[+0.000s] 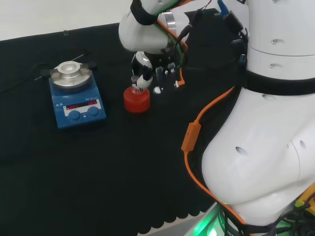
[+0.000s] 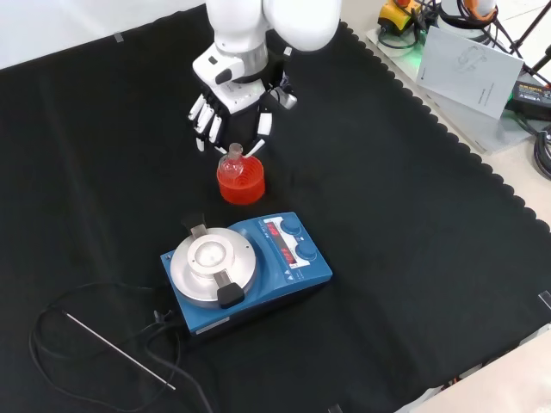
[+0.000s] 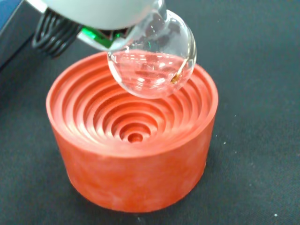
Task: Pick up the round-bottom flask.
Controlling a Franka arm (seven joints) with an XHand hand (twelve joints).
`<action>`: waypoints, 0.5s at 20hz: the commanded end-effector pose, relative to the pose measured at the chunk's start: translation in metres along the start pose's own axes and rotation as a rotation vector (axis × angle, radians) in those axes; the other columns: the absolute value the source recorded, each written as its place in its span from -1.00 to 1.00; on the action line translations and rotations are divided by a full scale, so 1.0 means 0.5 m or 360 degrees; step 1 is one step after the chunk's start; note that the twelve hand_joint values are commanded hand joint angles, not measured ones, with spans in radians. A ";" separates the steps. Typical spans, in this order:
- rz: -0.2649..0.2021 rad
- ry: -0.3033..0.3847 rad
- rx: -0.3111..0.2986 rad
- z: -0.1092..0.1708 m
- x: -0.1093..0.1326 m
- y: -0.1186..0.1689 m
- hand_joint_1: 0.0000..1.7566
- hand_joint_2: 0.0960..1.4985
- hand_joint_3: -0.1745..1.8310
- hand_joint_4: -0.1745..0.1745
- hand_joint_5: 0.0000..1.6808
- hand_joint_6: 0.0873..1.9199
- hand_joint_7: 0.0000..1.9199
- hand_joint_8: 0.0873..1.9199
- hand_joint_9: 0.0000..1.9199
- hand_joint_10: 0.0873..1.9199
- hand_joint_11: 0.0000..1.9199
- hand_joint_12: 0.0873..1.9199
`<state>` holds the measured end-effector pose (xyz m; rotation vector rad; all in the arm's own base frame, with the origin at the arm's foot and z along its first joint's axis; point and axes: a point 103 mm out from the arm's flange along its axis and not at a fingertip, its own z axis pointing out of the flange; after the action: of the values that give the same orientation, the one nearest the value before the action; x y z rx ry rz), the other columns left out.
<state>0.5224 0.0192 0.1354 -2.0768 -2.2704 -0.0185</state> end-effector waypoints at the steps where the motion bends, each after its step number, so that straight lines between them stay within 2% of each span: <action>1: 0.0034 0.0050 0.0005 -0.068 -0.007 -0.002 0.29 -0.32 0.12 0.10 0.36 0.04 -0.29 -0.46 -0.09 -0.58 -0.36 0.17; 10: 0.0035 0.0042 0.0012 -0.173 0.012 0.003 0.30 -0.34 0.12 0.12 0.39 -0.01 -0.30 -0.47 -0.09 -0.60 -0.37 0.17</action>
<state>0.5230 0.0169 0.1928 -2.0744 -2.2268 -0.0310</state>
